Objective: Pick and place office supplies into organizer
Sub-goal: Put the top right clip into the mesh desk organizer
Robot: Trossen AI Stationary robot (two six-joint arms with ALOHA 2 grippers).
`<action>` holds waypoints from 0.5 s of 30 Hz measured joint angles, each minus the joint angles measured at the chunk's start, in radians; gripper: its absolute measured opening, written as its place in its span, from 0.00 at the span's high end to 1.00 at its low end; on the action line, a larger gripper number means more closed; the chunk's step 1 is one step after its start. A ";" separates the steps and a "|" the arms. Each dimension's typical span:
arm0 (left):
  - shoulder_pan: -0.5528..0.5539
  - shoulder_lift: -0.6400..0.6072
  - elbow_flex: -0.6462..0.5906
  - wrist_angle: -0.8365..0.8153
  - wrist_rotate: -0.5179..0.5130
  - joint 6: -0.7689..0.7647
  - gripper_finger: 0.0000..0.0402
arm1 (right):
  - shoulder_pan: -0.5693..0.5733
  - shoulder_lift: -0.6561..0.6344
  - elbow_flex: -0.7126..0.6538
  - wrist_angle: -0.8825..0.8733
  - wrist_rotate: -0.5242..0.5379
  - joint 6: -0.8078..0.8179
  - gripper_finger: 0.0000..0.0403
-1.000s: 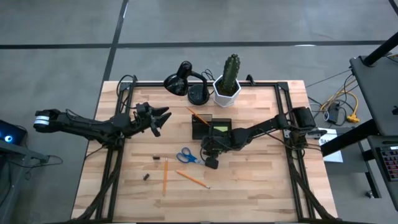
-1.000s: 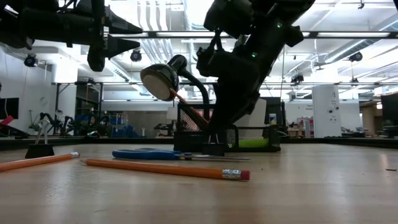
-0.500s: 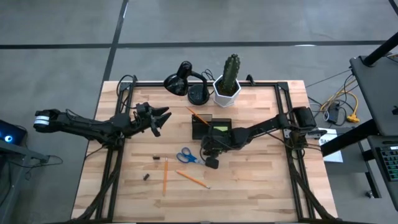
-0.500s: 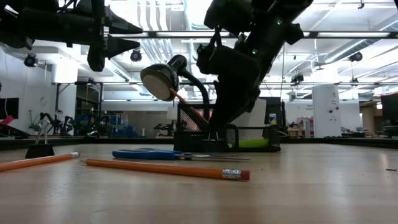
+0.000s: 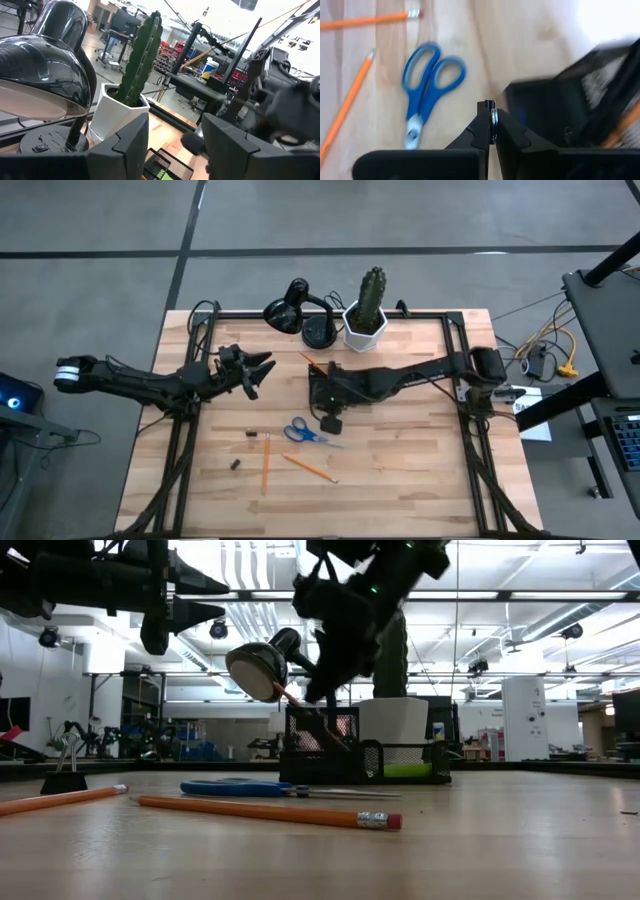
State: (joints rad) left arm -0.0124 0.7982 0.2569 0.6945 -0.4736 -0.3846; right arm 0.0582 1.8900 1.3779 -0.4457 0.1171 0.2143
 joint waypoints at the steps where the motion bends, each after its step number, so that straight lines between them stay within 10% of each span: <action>1: 0.000 0.000 0.000 0.000 0.000 0.000 0.58 | -0.006 0.000 0.014 0.003 0.015 -0.021 0.98; 15: 0.000 0.000 0.000 0.000 0.000 0.003 0.58 | -0.132 0.010 0.022 0.009 -0.059 -0.217 0.98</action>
State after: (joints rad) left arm -0.0125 0.7981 0.2568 0.6949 -0.4735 -0.3813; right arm -0.0742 1.8996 1.3995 -0.4362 0.0583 -0.0024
